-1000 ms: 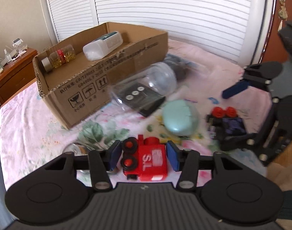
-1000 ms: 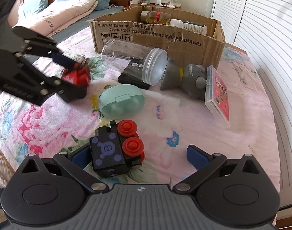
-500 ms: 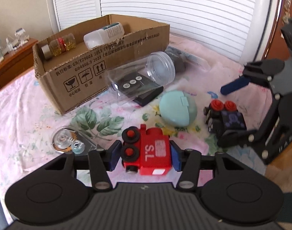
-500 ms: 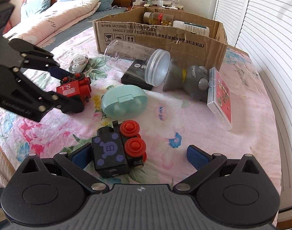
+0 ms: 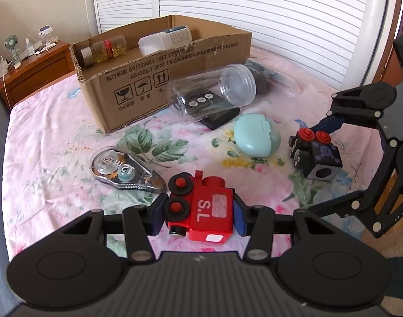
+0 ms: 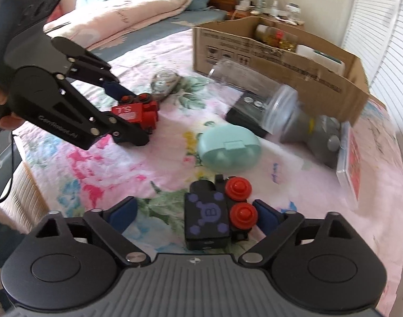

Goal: Organize rigid objects
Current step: 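Grasp red SL train with left tool while right tool grasps blue B toy, then carry red train into the box and open the left tool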

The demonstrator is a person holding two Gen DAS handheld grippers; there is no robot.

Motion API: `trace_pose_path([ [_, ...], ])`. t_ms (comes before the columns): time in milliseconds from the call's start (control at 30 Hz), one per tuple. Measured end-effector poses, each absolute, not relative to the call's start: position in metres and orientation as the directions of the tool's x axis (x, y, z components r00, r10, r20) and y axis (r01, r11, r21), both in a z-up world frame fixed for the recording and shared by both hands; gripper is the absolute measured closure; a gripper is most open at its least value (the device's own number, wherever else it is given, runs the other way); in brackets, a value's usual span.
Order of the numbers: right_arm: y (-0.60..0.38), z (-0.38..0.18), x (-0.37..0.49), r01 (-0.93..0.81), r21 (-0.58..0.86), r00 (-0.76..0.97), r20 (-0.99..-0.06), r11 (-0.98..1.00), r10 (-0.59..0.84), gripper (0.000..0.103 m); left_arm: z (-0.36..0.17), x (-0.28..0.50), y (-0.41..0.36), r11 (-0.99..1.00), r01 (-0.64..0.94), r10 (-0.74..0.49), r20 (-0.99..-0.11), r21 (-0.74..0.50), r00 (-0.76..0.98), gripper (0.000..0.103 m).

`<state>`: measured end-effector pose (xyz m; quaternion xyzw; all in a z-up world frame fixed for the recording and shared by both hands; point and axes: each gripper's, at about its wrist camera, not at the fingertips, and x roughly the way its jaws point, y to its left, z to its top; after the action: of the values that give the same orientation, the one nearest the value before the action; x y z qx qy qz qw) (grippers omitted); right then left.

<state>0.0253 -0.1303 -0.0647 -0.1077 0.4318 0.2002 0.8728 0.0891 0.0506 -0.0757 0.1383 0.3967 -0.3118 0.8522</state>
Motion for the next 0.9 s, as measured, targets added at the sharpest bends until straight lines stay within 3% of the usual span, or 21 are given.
trace_pose_path([
  [167,-0.133,-0.061,0.027,-0.434,-0.016,0.540,-0.805,0.901,0.246,0.027,-0.077,0.091,0.048,0.767,0.642,-0.423,-0.759,-0.009,0.495,0.052],
  [333,-0.135,-0.057,0.029,-0.406,-0.019,0.546,-0.807,0.913,0.226,0.048,-0.076,0.091,0.047,0.765,0.644,-0.425,-0.764,-0.015,0.486,0.054],
  [900,-0.141,-0.036,0.031,-0.395,-0.062,0.558,-0.809,0.917,0.186,0.048,-0.042,0.081,0.045,0.754,0.656,-0.414,-0.755,0.028,0.508,0.055],
])
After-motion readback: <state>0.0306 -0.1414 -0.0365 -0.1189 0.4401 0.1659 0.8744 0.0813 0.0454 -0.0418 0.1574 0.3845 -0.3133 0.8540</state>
